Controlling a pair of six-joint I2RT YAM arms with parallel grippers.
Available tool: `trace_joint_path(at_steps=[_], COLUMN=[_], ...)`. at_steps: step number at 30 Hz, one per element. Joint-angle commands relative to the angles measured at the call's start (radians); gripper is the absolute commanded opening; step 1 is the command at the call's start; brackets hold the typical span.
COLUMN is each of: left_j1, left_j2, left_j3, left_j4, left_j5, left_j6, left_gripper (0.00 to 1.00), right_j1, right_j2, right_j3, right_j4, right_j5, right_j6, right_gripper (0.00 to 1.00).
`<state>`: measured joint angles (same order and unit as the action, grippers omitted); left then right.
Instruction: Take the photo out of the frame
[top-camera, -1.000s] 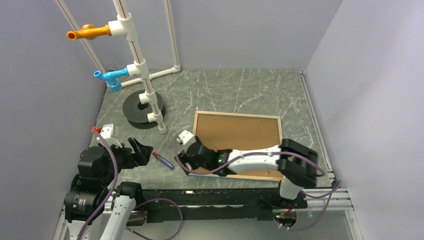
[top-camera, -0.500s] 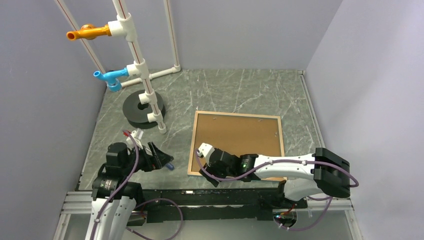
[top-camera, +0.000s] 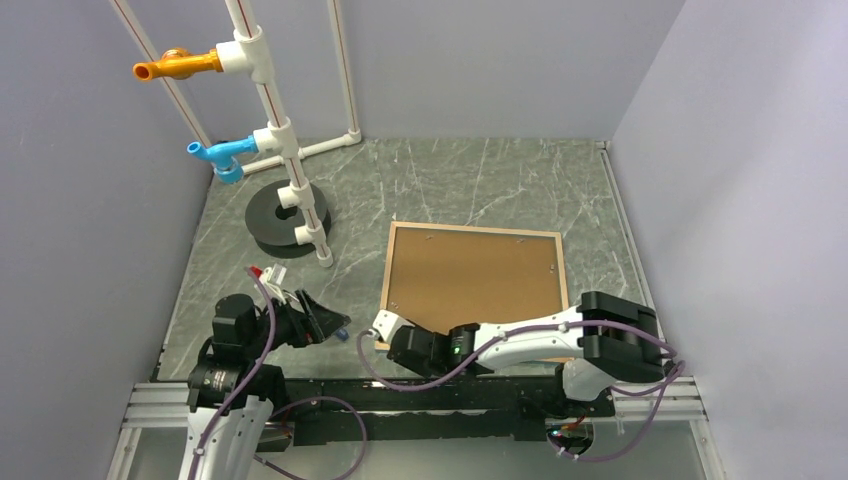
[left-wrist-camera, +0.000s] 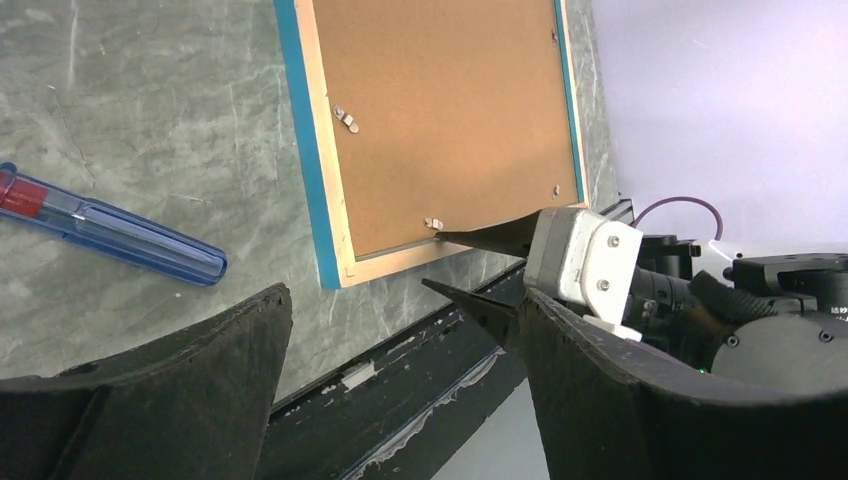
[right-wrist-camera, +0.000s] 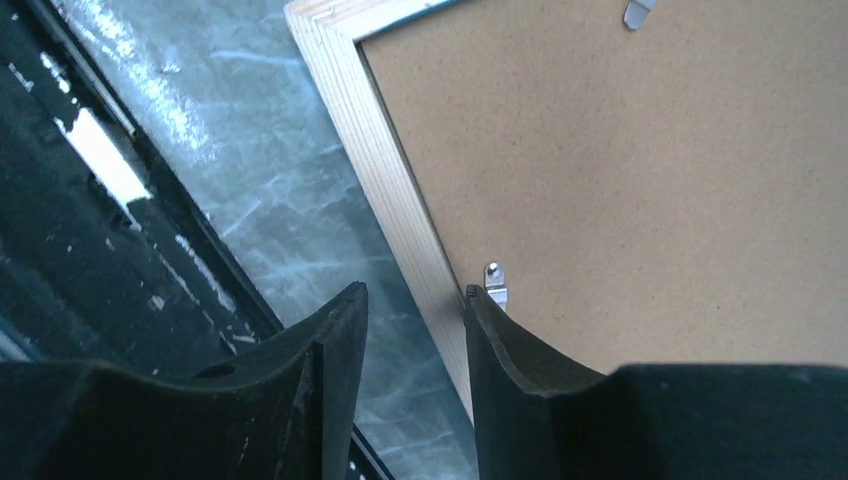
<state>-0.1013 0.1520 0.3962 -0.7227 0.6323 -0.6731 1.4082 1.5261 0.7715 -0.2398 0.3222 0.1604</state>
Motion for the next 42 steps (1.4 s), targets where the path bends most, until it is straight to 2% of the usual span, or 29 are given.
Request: trace_joint_path(at_steps=[1, 8, 16, 24, 28, 33, 36, 38, 42], left_j1=[0.002, 0.002, 0.002, 0.002, 0.002, 0.001, -0.022, -0.049, -0.147], left_j2=[-0.022, -0.02, -0.023, -0.019, -0.009, -0.016, 0.006, 0.031, 0.079], left_j3=[-0.01, -0.006, 0.006, 0.02, -0.037, -0.169, -0.199, -0.199, -0.261], left_j4=[0.015, -0.004, -0.026, -0.077, -0.013, 0.185, 0.227, 0.247, 0.437], left_j5=[0.019, 0.016, 0.006, -0.034, -0.008, 0.083, 0.061, 0.029, -0.009], left_j6=[-0.017, 0.002, 0.012, 0.015, -0.044, -0.177, -0.193, -0.2, -0.297], left_gripper=[0.86, 0.86, 0.86, 0.85, 0.8, 0.78, 0.79, 0.81, 0.85], right_j1=[0.035, 0.071, 0.073, 0.068, 0.062, 0.062, 0.058, 0.043, 0.0], right_j2=[0.042, 0.09, 0.094, 0.198, 0.191, 0.142, 0.077, 0.021, -0.091], right_j3=[0.058, 0.152, 0.18, 0.18, 0.126, 0.085, 0.052, 0.034, 0.0], right_j4=[-0.013, -0.101, -0.024, 0.042, 0.105, 0.171, 0.226, 0.255, 0.291], right_j5=[0.129, 0.198, 0.09, 0.093, 0.09, 0.098, 0.096, 0.042, -0.033], right_j6=[-0.004, -0.003, -0.079, -0.091, -0.082, -0.104, -0.121, -0.148, -0.193], right_gripper=[0.44, 0.53, 0.56, 0.37, 0.27, 0.0, 0.0, 0.0, 0.0])
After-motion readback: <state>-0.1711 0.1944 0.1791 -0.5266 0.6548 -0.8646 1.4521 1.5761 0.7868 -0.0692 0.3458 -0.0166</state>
